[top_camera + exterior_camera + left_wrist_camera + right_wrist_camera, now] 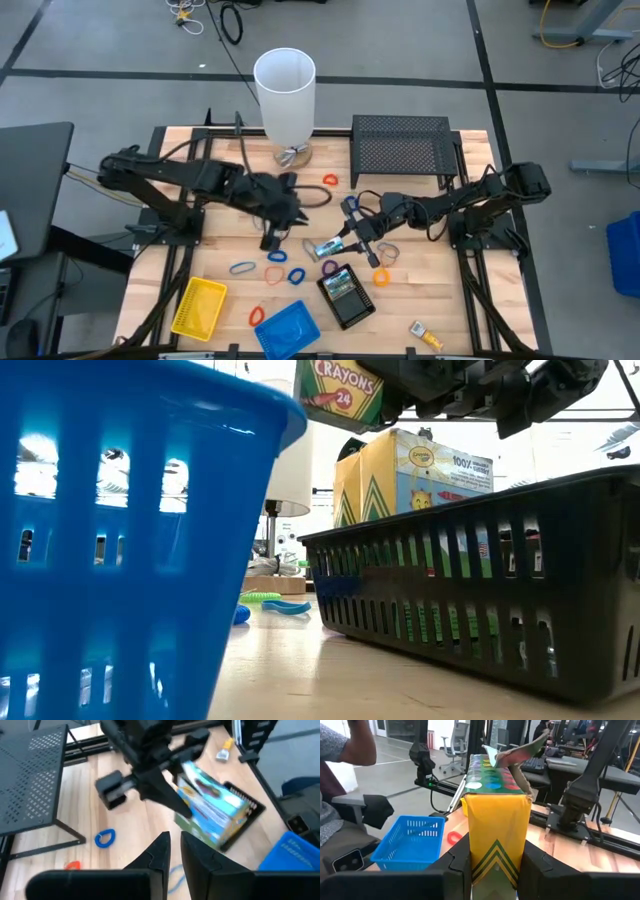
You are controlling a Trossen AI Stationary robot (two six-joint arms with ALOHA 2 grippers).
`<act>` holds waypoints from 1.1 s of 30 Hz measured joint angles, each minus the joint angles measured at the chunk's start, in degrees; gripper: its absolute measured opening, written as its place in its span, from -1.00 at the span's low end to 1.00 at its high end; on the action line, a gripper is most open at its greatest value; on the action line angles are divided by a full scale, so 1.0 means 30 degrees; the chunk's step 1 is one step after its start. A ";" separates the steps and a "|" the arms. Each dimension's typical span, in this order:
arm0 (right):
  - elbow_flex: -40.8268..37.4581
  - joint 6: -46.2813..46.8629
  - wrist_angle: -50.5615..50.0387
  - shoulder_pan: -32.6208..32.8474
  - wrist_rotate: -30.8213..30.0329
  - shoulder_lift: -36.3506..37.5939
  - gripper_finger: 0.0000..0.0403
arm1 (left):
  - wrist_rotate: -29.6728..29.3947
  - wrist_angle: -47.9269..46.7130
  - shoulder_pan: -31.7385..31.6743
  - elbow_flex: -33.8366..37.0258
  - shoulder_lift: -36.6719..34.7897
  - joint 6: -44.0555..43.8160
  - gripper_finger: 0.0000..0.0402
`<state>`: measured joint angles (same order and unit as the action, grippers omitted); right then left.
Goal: Pick & Place Office Desk Supplies
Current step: Put the yellow crayon box into the black bin
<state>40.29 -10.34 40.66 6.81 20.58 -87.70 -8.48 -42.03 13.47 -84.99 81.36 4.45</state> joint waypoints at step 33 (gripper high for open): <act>-0.0466 0.2804 -0.2639 0.8400 -0.6506 -0.0080 -0.50 | -0.4164 1.6623 0.3696 1.5148 -0.2701 -0.0481 -0.73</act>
<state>38.90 -1.93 32.75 32.01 1.06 -87.94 -20.97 7.84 24.56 -39.55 73.25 3.01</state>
